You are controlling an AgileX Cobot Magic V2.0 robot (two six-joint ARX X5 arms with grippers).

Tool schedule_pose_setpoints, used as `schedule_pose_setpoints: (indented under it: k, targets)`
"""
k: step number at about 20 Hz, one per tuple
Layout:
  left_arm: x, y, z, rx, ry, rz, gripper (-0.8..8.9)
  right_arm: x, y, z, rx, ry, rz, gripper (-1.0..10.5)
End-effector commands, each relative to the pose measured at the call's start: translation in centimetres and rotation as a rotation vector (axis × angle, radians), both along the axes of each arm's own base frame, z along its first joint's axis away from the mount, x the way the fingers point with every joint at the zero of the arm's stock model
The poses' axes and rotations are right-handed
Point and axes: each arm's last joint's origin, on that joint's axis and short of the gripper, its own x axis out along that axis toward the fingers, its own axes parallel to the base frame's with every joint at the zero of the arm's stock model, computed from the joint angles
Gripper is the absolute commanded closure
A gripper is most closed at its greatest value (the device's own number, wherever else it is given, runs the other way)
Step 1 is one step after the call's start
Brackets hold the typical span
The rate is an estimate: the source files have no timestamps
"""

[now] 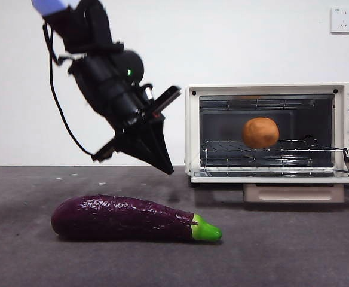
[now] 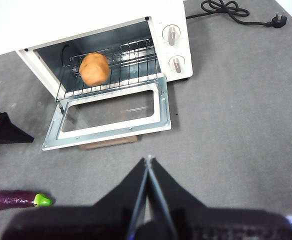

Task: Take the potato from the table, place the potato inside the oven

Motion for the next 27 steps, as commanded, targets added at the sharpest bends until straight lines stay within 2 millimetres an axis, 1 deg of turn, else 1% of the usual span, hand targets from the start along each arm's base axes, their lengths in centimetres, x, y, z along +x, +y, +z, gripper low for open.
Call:
schedule_pose_setpoints:
  k: [1, 5, 9, 17, 22, 27]
  targets:
    - [0.6, 0.1, -1.5, -0.016, 0.060, 0.044, 8.23, -0.3, -0.1, -0.2, 0.002, 0.013, -0.008, 9.5]
    - [0.9, 0.0, -2.5, 0.017, 0.058, 0.064, 8.23, -0.3, -0.2, -0.2, -0.009, 0.008, -0.030, 9.5]
    - [0.9, -0.5, -3.1, -0.009, 0.091, 0.070, 8.23, -0.2, -0.3, -0.2, -0.024, 0.001, -0.060, 9.5]
    - [0.0, -2.4, -3.4, -0.008, 0.107, 0.051, 8.23, -0.2, -0.3, -0.2, -0.027, -0.001, -0.065, 9.5]
    - [-0.4, -3.4, -4.4, 0.005, 0.133, 0.035, 8.23, -0.2, -0.3, -0.2, -0.024, 0.000, -0.061, 9.5]
    - [-0.5, -3.7, -5.2, 0.008, 0.154, 0.027, 8.23, -0.2, -0.3, -0.2, -0.018, 0.003, -0.049, 9.5]
